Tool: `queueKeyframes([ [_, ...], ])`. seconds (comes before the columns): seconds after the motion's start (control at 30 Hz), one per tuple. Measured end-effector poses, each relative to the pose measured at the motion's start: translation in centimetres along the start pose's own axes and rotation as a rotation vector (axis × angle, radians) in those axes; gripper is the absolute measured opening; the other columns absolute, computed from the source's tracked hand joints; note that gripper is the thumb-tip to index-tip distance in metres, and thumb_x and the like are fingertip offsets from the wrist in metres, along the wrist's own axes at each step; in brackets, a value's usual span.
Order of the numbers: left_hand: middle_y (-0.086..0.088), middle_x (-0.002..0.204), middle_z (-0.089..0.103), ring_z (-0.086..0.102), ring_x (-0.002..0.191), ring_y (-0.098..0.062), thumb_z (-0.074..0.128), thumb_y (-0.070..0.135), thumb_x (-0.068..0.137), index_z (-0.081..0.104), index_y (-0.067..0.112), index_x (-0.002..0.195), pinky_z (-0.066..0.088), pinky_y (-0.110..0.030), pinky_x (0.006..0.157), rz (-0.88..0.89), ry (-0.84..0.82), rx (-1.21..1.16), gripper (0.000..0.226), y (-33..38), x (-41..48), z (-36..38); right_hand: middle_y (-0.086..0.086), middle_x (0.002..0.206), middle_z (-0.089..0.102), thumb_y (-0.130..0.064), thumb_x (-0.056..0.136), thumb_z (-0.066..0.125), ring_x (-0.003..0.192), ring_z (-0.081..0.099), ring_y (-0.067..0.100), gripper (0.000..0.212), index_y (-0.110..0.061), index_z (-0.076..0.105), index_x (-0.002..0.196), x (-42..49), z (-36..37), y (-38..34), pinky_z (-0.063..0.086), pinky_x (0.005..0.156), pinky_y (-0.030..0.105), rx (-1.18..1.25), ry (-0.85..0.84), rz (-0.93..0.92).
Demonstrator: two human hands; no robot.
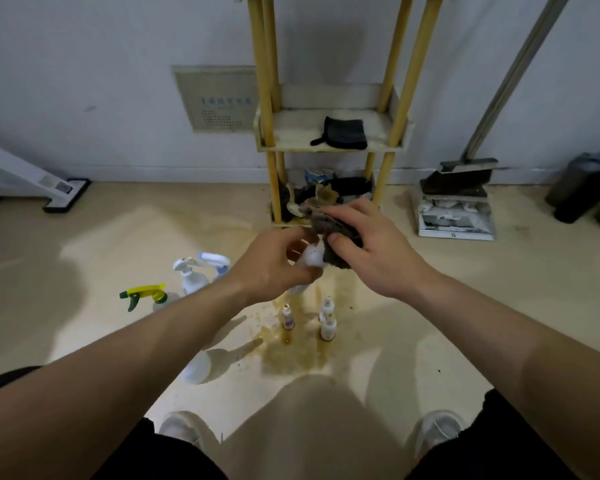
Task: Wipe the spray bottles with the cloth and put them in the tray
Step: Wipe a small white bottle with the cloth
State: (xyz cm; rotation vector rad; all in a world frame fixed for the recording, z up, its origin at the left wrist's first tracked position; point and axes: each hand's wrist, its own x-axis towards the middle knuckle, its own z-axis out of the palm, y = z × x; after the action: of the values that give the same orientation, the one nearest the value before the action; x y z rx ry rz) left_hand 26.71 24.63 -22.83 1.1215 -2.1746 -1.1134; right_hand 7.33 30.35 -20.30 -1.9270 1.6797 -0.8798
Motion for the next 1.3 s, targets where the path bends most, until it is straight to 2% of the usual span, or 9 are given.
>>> queueKeyframes([
  [0.13, 0.009, 0.096, 0.074, 0.070, 0.085, -0.003, 0.082, 0.021, 0.079, 0.068, 0.026, 0.105, 0.060, -0.036, 0.080, 0.040, 0.019, 0.026, 0.030, 1.3, -0.4, -0.6, -0.007, 0.121, 0.048, -0.056, 0.098, 0.046, 0.108, 0.053, 0.013, 0.053, -0.026, 0.054, 0.141, 0.5, 0.0, -0.2, 0.046, 0.092, 0.029, -0.154, 0.019, -0.113],
  [0.27, 0.018, 0.087, 0.071, 0.068, 0.079, 0.004, 0.082, 0.020, 0.080, 0.063, 0.040, 0.091, 0.055, -0.017, 0.072, 0.050, 0.041, 0.040, 0.030, 1.4, -0.3, -0.4, -0.006, 0.111, 0.056, -0.039, 0.101, 0.054, 0.098, 0.057, 0.016, 0.033, -0.022, 0.063, 0.128, 1.4, 0.7, 0.2, 0.047, 0.082, 0.031, -0.135, 0.080, -0.159],
  [0.47, 0.010, 0.091, 0.077, 0.071, 0.082, -0.001, 0.083, 0.021, 0.079, 0.078, 0.019, 0.103, 0.058, -0.032, 0.079, 0.027, 0.085, 0.005, 0.025, 1.8, 1.2, 0.6, -0.001, 0.090, 0.073, -0.034, 0.103, 0.054, 0.086, 0.068, 0.018, 0.023, -0.019, 0.071, 0.101, 2.8, 0.4, 1.2, 0.057, 0.078, 0.044, 0.346, 0.131, 0.119],
  [0.67, 0.028, 0.088, 0.073, 0.070, 0.085, 0.005, 0.083, 0.020, 0.080, 0.076, 0.038, 0.100, 0.059, -0.029, 0.083, 0.023, 0.066, -0.088, 0.028, 1.7, 2.2, 0.4, 0.006, 0.107, 0.077, -0.041, 0.105, 0.046, 0.104, 0.072, 0.028, 0.038, -0.016, 0.074, 0.108, 3.8, -0.4, 2.0, 0.060, 0.084, 0.048, 0.999, 0.135, 0.497],
  [0.87, 0.015, 0.099, 0.077, 0.073, 0.092, -0.004, 0.082, 0.014, 0.082, 0.075, 0.032, 0.110, 0.060, -0.032, 0.088, 0.007, 0.085, -0.221, 0.034, 1.4, 3.0, 0.6, -0.006, 0.101, 0.073, -0.037, 0.107, 0.041, 0.098, 0.067, 0.006, 0.029, -0.029, 0.068, 0.102, 3.8, 0.2, 2.3, 0.052, 0.086, 0.023, 0.653, 0.204, 0.226],
  [1.0, 0.003, 0.107, 0.077, 0.073, 0.099, -0.010, 0.081, 0.013, 0.082, 0.072, 0.017, 0.120, 0.059, -0.030, 0.089, -0.041, 0.113, -0.354, 0.039, 1.3, 3.3, 0.8, 0.000, 0.100, 0.074, -0.042, 0.106, 0.042, 0.095, 0.068, 0.019, 0.032, -0.028, 0.070, 0.102, 3.8, 0.5, 3.3, 0.054, 0.077, 0.037, 0.689, 0.216, 0.313],
  [1.1, 0.010, 0.102, 0.076, 0.073, 0.094, -0.005, 0.081, 0.014, 0.080, 0.072, 0.026, 0.111, 0.057, -0.019, 0.080, -0.054, 0.141, -0.395, 0.034, 1.7, 3.6, 0.4, -0.003, 0.105, 0.076, -0.044, 0.105, 0.044, 0.104, 0.070, 0.022, 0.031, -0.031, 0.072, 0.101, 3.6, 0.7, 3.1, 0.057, 0.090, 0.054, 0.884, 0.262, 0.454],
  [1.17, 0.006, 0.097, 0.078, 0.074, 0.091, -0.009, 0.083, 0.018, 0.079, 0.074, 0.025, 0.104, 0.059, -0.024, 0.080, -0.065, 0.175, -0.386, 0.028, 1.9, 3.6, 0.5, -0.002, 0.113, 0.074, -0.044, 0.105, 0.041, 0.111, 0.068, 0.021, 0.032, -0.033, 0.071, 0.106, 3.5, 1.5, 2.6, 0.053, 0.098, 0.056, 0.911, 0.261, 0.457],
  [1.3, -0.001, 0.095, 0.077, 0.074, 0.092, -0.020, 0.085, 0.020, 0.078, 0.073, 0.017, 0.104, 0.061, -0.047, 0.084, -0.129, 0.262, -0.426, 0.029, 1.4, 3.5, 1.2, 0.000, 0.118, 0.070, -0.030, 0.109, 0.033, 0.111, 0.066, 0.015, 0.034, -0.021, 0.061, 0.127, 2.9, 3.5, 1.4, 0.054, 0.095, 0.035, 1.092, 0.144, 0.444],
])
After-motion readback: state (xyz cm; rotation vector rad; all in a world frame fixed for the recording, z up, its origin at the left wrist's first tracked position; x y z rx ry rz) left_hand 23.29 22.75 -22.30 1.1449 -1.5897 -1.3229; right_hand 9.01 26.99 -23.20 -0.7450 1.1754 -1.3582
